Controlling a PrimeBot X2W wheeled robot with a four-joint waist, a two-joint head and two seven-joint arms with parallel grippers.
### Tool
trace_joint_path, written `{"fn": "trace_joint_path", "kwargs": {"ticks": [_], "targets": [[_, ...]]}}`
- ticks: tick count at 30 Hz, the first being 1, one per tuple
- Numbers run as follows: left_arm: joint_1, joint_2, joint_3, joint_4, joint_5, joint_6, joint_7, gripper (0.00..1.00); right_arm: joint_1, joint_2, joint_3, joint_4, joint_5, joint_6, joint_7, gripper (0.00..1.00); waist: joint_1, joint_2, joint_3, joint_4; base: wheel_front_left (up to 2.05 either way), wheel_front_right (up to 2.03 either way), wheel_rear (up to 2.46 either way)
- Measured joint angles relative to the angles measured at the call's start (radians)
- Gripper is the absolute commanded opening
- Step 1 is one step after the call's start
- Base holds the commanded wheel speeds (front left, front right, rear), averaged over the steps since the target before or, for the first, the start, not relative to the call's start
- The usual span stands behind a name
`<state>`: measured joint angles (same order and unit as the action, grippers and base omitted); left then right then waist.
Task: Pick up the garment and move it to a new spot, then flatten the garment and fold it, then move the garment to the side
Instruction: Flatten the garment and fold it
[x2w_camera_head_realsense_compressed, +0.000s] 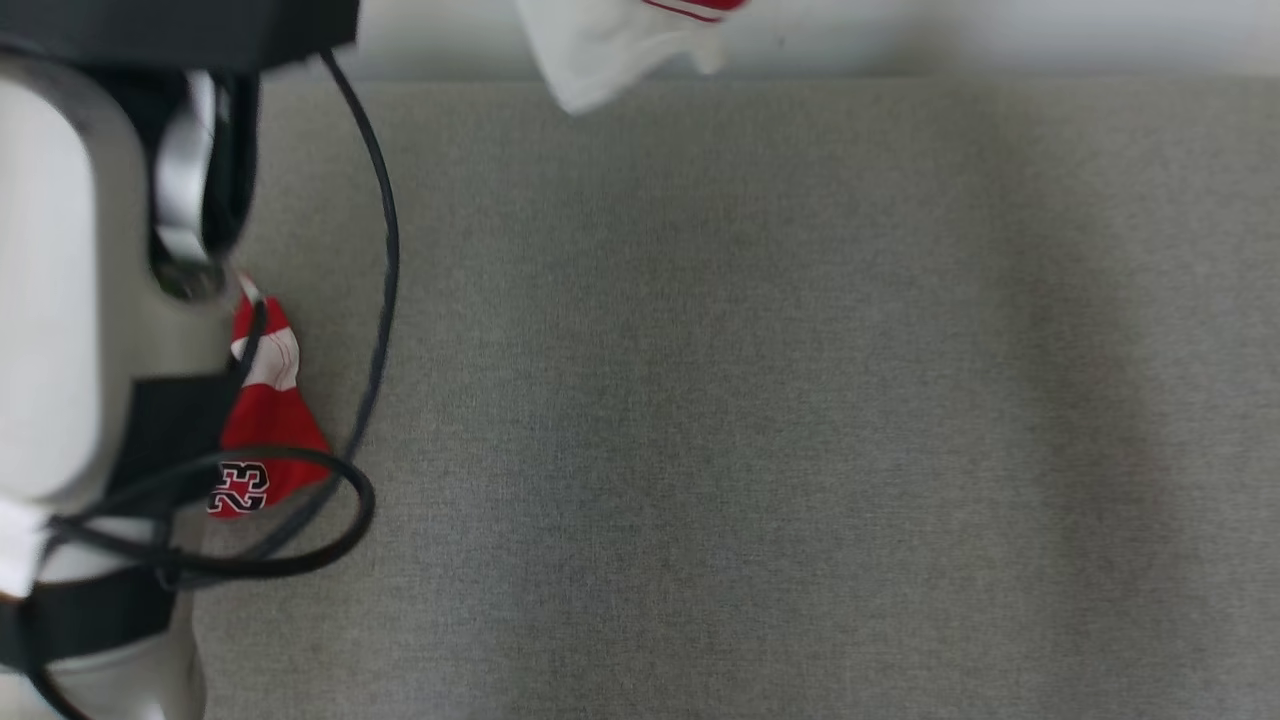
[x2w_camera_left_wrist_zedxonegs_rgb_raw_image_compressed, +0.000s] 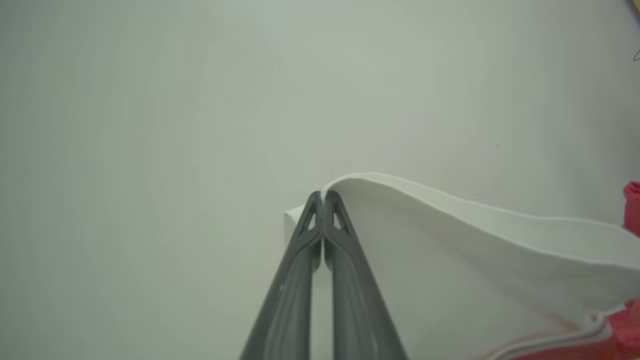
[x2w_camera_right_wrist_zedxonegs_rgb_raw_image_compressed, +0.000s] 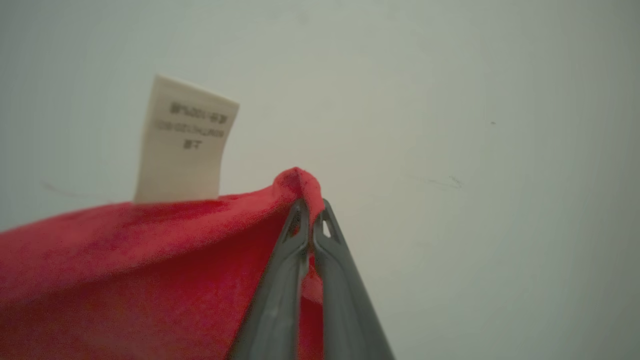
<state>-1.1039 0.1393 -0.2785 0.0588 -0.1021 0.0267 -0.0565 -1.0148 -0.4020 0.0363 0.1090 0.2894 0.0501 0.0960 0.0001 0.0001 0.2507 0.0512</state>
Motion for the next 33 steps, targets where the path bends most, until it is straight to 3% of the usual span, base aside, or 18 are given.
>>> {"fn": "trace_joint_path", "kwargs": {"ticks": [6, 11, 17, 24, 33], "targets": [[0.325, 0.045, -0.071, 0.134, 0.004, -0.045, -0.042, 0.00, 0.314, -0.011, -0.010, 0.110, 0.000, 0.003, -0.013, 0.00, 0.0002, 0.0002, 0.080, 0.013, 0.00, 0.00, 0.00], [0.582, 0.052, -0.081, 0.259, -0.011, -0.018, -0.086, 0.00, 0.479, 0.049, 0.018, 0.224, 0.007, 0.003, -0.045, 0.00, 0.0002, 0.0002, 0.122, 0.019, 0.00, 0.00, 0.00], [0.676, 0.044, -0.063, 0.326, -0.038, 0.009, -0.152, 0.00, 0.558, 0.094, 0.028, 0.284, 0.018, 0.003, -0.109, 0.00, -0.0002, 0.0001, 0.090, 0.022, 0.00, 0.00, 0.00], [0.819, 0.038, -0.027, 0.322, -0.060, 0.041, -0.174, 0.00, 0.639, 0.101, 0.035, 0.279, 0.015, 0.000, -0.169, 0.00, -0.0004, -0.0001, 0.000, 0.017, 0.00, 0.00, 0.00], [0.958, -0.010, -0.029, 0.305, -0.095, 0.053, -0.184, 0.00, 0.845, 0.120, 0.005, 0.241, 0.008, -0.063, -0.193, 0.00, -0.0004, -0.0002, -0.114, 0.012, 0.00, 0.00, 0.00]]}}
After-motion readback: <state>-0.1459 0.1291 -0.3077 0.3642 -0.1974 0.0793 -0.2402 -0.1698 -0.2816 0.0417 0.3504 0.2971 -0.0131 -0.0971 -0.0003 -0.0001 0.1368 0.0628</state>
